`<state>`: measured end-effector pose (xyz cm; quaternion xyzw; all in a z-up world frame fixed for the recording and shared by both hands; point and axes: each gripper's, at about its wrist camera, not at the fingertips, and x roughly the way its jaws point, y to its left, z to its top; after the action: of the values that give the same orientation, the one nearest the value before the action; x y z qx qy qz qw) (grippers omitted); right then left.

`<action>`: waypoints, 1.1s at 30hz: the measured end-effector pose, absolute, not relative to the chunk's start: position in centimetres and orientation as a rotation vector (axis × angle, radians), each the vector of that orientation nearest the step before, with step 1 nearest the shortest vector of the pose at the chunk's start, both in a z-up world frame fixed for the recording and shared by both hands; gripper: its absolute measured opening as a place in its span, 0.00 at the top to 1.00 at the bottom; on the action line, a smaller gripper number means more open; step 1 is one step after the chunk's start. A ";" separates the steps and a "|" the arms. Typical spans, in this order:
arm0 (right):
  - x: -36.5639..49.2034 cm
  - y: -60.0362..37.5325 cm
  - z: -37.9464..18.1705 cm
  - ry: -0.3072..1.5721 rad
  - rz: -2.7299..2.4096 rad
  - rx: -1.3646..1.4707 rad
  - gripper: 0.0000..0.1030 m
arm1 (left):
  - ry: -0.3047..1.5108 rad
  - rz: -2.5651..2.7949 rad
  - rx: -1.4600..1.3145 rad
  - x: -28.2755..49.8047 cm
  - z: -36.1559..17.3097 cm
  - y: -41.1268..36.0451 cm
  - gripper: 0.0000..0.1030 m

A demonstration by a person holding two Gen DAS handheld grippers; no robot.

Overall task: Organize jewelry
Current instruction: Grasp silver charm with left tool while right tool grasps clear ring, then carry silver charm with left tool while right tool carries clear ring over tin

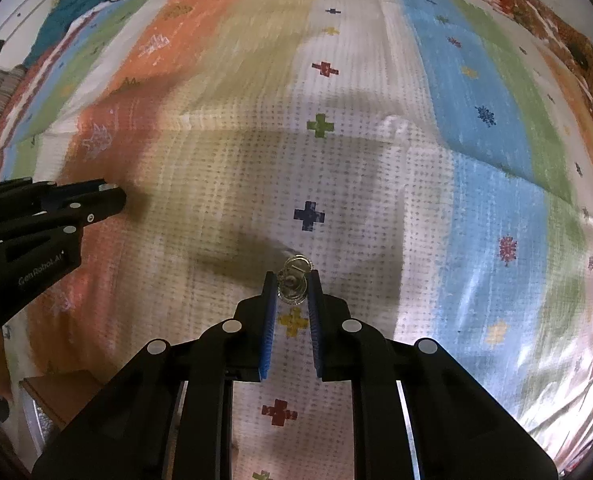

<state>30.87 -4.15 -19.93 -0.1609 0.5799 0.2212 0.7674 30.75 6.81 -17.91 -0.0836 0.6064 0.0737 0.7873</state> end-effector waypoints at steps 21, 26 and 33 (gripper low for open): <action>25.0 -6.6 -13.2 1.124 0.536 -0.278 0.84 | 1.154 0.142 -0.218 24.5 -9.6 6.0 0.82; 23.7 -6.9 -12.7 1.109 0.540 -0.280 0.84 | 1.137 0.142 -0.225 23.1 -8.7 5.8 0.82; 22.5 -7.1 -11.8 1.079 0.549 -0.284 0.84 | 1.101 0.122 -0.224 21.5 -7.2 4.8 0.82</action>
<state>22.55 -7.14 -11.85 -0.1329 0.5053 0.2570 0.8130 21.54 4.78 -7.22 -0.1064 0.5217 0.0577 0.8445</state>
